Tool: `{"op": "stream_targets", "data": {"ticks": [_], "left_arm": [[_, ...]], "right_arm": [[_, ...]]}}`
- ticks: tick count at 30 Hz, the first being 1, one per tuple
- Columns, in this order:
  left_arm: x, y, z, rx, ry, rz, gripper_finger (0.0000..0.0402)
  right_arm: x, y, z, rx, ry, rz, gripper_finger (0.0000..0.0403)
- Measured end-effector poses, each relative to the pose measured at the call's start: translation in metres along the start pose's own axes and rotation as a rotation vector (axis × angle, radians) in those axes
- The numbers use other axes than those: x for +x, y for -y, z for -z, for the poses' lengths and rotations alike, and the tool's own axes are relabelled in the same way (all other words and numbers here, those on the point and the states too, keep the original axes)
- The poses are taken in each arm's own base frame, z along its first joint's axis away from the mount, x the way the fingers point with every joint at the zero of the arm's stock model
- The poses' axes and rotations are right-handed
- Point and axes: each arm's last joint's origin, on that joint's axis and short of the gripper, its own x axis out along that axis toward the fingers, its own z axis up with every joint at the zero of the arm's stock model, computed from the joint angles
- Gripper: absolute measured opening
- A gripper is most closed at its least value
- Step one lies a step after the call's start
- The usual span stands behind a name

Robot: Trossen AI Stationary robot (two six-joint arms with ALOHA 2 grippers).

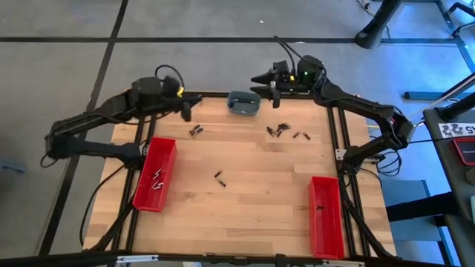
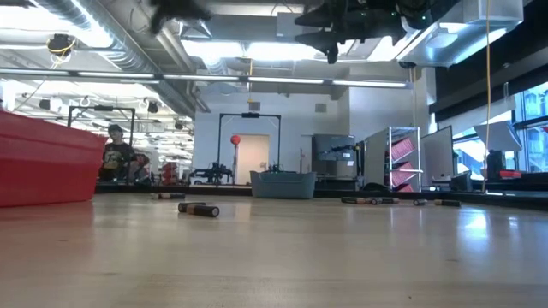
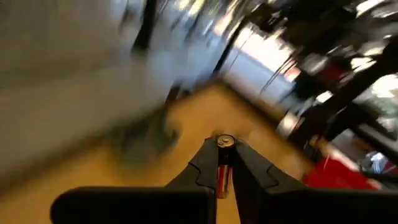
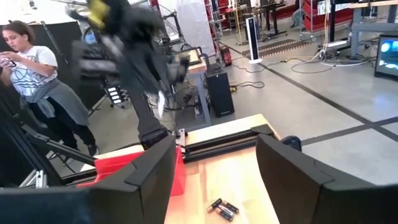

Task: Sort batteries
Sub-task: Put the silver battery into the left red bin

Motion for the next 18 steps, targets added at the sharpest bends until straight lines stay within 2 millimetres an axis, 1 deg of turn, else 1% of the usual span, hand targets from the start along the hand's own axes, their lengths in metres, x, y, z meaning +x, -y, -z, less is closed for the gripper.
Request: {"op": "stream_targets", "data": {"ticks": [3, 5, 7, 9, 11, 13, 15, 18], "left_arm": [[-0.011, -0.013, 0.027, -0.264, -0.286, -0.132, 0.0014], [-0.016, -0.018, 0.045, -0.443, -0.492, -0.226, 0.0014], [-0.021, -0.018, 0.060, -0.570, -0.675, -0.326, 0.0014], [-0.025, -0.017, 0.073, -0.634, -0.827, -0.435, 0.0014], [-0.028, -0.015, 0.080, -0.651, -0.916, -0.521, 0.0014], [-0.029, -0.014, 0.085, -0.656, -0.959, -0.578, 0.0014], [-0.025, -0.013, 0.089, -0.663, -0.958, -0.578, 0.0014], [-0.019, -0.017, 0.103, -0.668, -0.982, -0.605, 0.0014]], "right_arm": [[0.001, 0.000, 0.001, 0.002, -0.004, -0.001, 0.0225], [0.002, 0.001, 0.003, -0.003, -0.012, 0.008, 0.0225], [0.002, 0.002, 0.003, -0.014, -0.015, 0.020, 0.0225], [0.002, 0.003, 0.003, -0.023, -0.012, 0.035, 0.0225], [0.002, 0.004, 0.003, -0.041, -0.009, 0.058, 0.0225], [0.002, 0.004, 0.004, -0.042, -0.011, 0.064, 0.0225], [0.002, 0.004, 0.004, -0.044, -0.010, 0.064, 0.0225], [0.002, 0.004, 0.004, -0.056, -0.017, 0.066, 0.0225]]}}
